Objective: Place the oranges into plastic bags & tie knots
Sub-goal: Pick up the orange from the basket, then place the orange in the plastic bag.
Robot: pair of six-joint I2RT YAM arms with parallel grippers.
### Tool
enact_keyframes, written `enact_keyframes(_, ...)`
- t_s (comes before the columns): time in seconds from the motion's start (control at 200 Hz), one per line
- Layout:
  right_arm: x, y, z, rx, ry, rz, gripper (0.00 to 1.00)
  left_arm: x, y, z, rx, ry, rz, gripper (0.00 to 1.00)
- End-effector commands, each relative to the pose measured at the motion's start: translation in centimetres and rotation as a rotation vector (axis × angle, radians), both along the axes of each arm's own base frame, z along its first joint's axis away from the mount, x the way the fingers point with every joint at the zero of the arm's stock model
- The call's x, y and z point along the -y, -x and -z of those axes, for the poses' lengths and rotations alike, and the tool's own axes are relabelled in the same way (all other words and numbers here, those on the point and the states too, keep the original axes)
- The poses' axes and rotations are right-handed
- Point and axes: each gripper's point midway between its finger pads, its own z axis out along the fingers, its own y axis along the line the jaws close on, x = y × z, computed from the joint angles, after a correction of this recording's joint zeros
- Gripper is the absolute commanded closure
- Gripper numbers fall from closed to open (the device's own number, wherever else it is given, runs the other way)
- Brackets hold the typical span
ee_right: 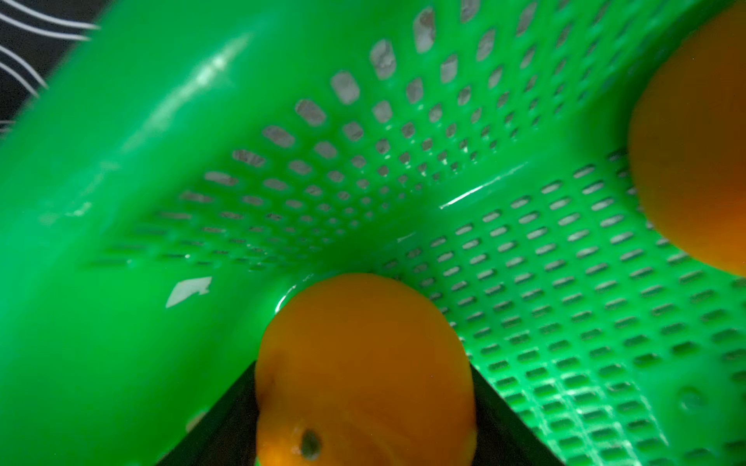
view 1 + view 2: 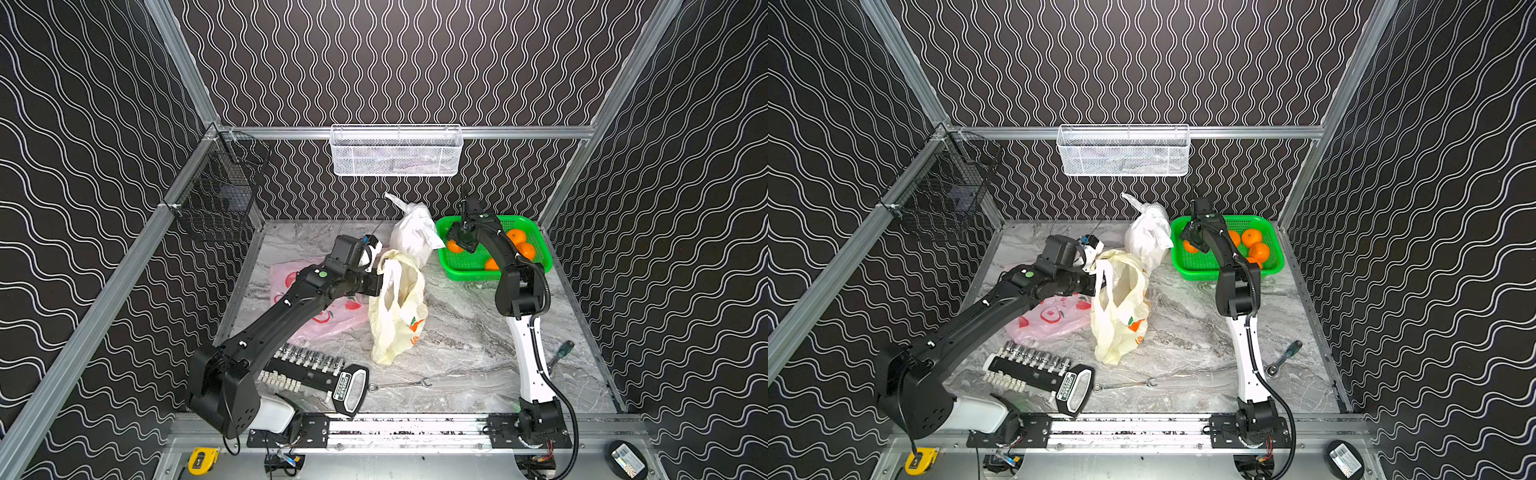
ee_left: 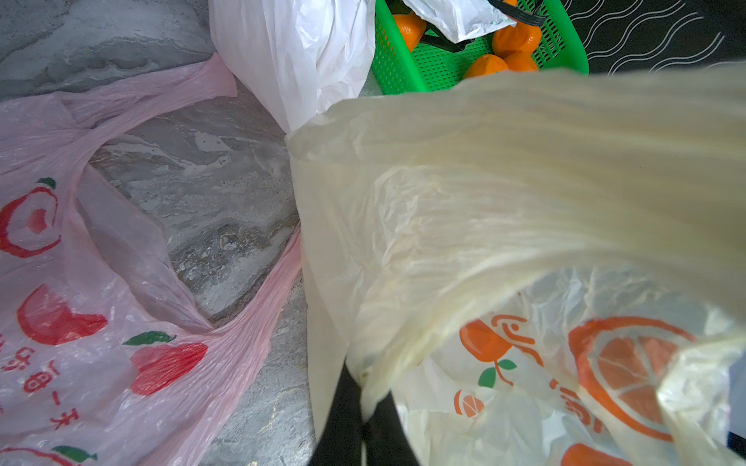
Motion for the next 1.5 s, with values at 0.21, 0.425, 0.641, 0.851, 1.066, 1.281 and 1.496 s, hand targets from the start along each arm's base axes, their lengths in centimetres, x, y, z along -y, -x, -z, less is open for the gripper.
enact_keyframes(0.21, 1.7, 2.5, -6.1, 0.069, 0.008, 0.022, 0.39, 0.7, -0.3, -1.5, 0.015, 0.068, 0.004, 1.0)
enact_keyframes(0.425, 1.7, 9.7, -16.5, 0.229, -0.082, -0.046, 0.42, 1.0, -0.5, -3.2, -0.001, 0.23, -0.009, 1.0)
enact_keyframes(0.641, -2.6, 21.1, -25.2, 0.384, -0.331, -0.257, 0.48, 1.4, -1.0, -3.6, -0.035, 0.355, -0.03, 1.0)
enact_keyframes(0.851, -13.2, 31.0, -30.9, 0.513, -0.442, -0.639, 0.48, 1.6, -1.6, -3.2, -0.048, 0.366, -0.044, 1.0)
enact_keyframes(1.066, -19.1, 32.7, -29.8, 0.469, -0.51, -0.802, 0.49, 1.7, -1.7, -3.3, -0.039, 0.371, -0.038, 1.0)
enact_keyframes(1.281, -22.7, 31.5, -26.6, 0.387, -0.511, -0.852, 0.48, 1.9, -1.1, -3.3, -0.032, 0.372, -0.007, 1.0)
enact_keyframes(1.496, -19.6, 27.5, -17.1, 0.153, -0.191, -0.63, 0.45, 1.1, -1.0, -3.5, -0.016, 0.367, -0.018, 1.0)
